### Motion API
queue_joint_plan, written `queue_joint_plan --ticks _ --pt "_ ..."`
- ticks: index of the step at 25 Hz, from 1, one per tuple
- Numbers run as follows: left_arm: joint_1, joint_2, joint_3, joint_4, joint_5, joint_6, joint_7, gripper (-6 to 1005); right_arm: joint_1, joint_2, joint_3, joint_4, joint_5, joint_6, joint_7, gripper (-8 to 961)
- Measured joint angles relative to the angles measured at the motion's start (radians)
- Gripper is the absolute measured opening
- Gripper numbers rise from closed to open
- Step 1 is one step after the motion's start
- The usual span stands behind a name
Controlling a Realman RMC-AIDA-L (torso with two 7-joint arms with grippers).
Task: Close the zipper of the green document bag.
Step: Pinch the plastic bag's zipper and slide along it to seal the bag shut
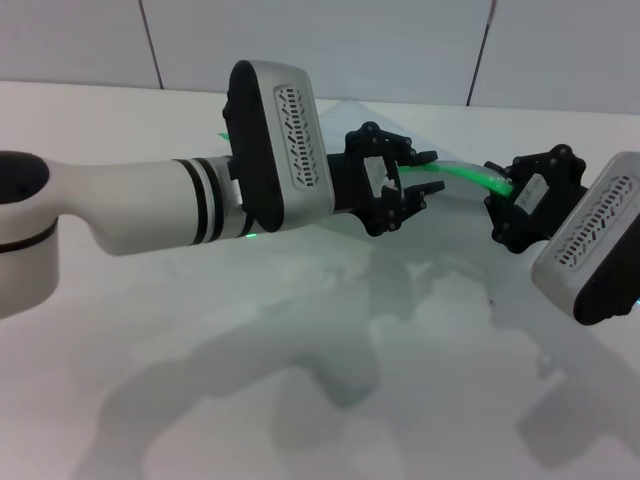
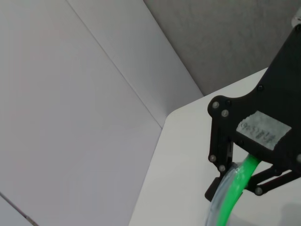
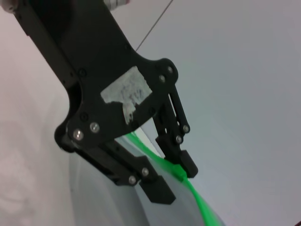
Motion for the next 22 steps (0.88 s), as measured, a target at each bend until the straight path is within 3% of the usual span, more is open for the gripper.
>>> queue_joint_plan --ticks 3,8,14,22 --pt "-0.006 -0.001 0.0 0.003 0.0 0.004 0.001 274 -0.002 0.0 -0.002 -0.01 0.0 0.0 0.0 69" --pt "-0.015 -0.001 0.002 0.003 0.0 0.005 0.003 280 -0.004 0.0 -0.004 -0.015 0.0 0.0 0.0 71" --pt "-0.016 -0.003 0.009 0.003 0.0 0.012 0.005 170 -0.004 0.0 -0.004 -0.015 0.0 0.0 0.0 74" --pt "-0.012 -0.006 0.04 -0.005 -0.001 0.073 0.002 101 -0.004 0.0 -0.004 -0.015 0.0 0.0 0.0 77"
